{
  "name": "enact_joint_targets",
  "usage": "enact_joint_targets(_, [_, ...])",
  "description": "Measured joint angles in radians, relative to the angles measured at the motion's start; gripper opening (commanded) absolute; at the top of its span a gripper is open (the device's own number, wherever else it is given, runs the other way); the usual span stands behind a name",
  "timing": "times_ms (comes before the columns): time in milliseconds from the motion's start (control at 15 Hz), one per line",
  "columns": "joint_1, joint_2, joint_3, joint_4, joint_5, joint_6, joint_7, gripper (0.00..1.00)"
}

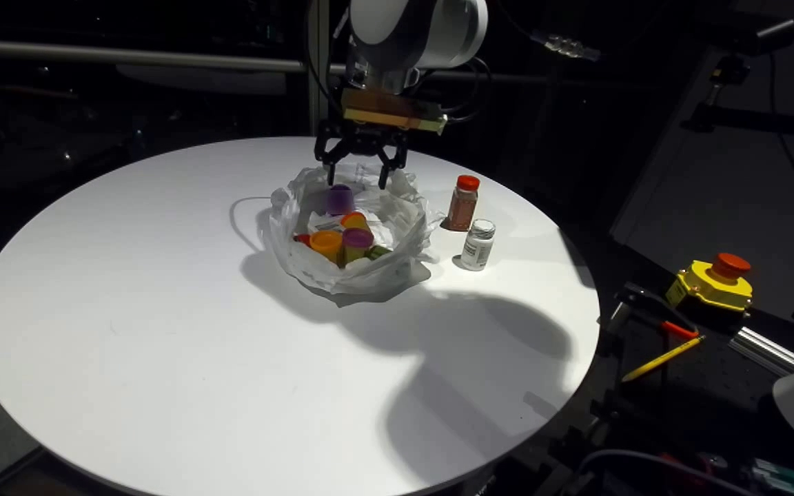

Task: Pick up the objects from the plastic bag and put it on the table.

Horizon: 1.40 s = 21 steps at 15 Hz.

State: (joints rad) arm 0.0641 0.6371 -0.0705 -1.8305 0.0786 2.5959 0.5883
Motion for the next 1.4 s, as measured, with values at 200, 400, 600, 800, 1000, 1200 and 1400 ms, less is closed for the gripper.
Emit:
enact_joint_targets(200, [-0.012,0.063,-0.001,0.084,0.028,0.0,0.0,1.0])
enact_joint_targets(400, [-0.026,0.117,-0.004,0.152,0.051,0.0,0.0,1.0])
enact_joint_targets(600, [-0.034,0.165,-0.014,0.197,0.063,-0.001,0.0,1.0])
enact_joint_targets(800, [-0.043,0.204,-0.017,0.226,0.076,-0.001,0.0,0.79])
enact_joint_targets(1000, [-0.049,0.23,-0.017,0.246,0.096,-0.001,0.0,0.58])
enact_joint_targets(1200, [-0.049,0.243,-0.017,0.26,0.103,0.0,0.0,0.33])
enact_joint_targets(1400, [-0.049,0.248,-0.019,0.268,0.103,0.001,0.002,0.22])
